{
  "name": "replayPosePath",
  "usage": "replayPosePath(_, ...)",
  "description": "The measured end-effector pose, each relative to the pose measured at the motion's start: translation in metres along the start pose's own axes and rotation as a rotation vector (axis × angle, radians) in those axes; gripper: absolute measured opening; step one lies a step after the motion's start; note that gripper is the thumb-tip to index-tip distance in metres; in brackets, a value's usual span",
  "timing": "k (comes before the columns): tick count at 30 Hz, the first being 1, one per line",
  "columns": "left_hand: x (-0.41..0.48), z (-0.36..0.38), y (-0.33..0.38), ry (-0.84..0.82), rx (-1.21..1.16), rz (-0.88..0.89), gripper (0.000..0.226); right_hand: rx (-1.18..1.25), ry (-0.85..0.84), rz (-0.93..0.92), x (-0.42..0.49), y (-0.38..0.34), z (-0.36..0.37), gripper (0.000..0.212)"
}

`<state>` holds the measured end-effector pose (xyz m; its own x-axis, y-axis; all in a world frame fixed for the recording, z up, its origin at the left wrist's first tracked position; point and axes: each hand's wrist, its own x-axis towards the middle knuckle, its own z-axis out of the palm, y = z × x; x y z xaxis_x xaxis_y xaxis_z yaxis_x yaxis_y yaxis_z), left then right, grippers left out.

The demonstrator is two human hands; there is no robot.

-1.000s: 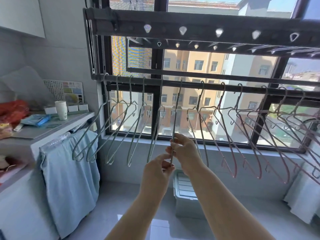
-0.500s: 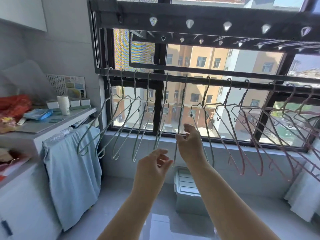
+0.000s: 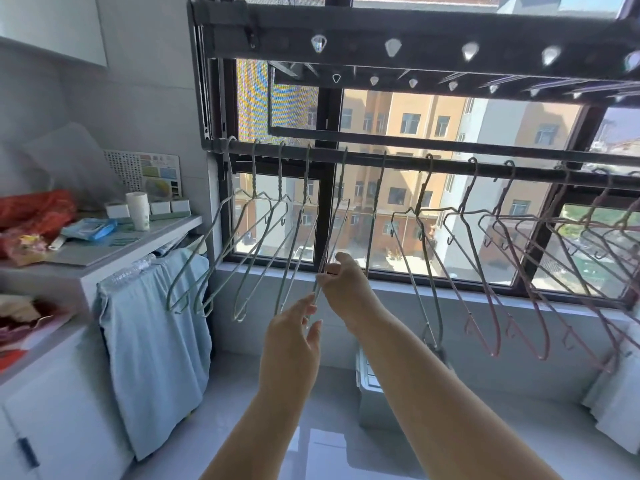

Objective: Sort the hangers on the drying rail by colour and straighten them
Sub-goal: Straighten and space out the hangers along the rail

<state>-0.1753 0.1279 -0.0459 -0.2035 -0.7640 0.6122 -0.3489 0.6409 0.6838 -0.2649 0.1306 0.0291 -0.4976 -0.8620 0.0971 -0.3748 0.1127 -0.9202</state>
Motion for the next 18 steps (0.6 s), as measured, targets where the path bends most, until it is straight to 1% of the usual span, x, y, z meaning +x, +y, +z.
replayPosePath(2, 0.0, 0.002, -0.003, 0.008, 0.017, 0.013, 0.044, -0.037, 0.035, -0.003, 0.008, 0.005, 0.004, 0.052)
replayPosePath(4, 0.0, 0.002, -0.005, 0.02, 0.033, 0.018, 0.046, -0.052, 0.041, 0.019, 0.011, 0.007, 0.006, 0.055)
replayPosePath(8, 0.002, 0.0, -0.007, -0.011, 0.059, -0.041, 0.051, 0.0, -0.024, 0.121, 0.017, 0.008, 0.008, 0.049)
replayPosePath(10, 0.005, 0.001, -0.009, -0.046, 0.071, -0.065, 0.048, 0.025, -0.039, 0.151, 0.02, 0.008, 0.014, 0.039)
replayPosePath(12, 0.007, 0.001, -0.012, -0.066, 0.071, -0.085, 0.037, 0.154, -0.049, 0.159, 0.022, 0.01, 0.022, 0.021)
replayPosePath(13, 0.008, 0.001, -0.013, -0.072, 0.08, -0.077, 0.032, 0.26, -0.054, 0.153, 0.023, 0.013, 0.025, 0.016)
replayPosePath(15, 0.008, 0.001, -0.016, -0.079, 0.085, -0.06, 0.026, 0.43, -0.043, 0.122, 0.021, 0.016, 0.029, 0.017)
replayPosePath(18, 0.008, 0.002, -0.017, -0.079, 0.064, -0.047, 0.022, 0.547, -0.03, 0.095, 0.016, 0.014, 0.027, 0.021)
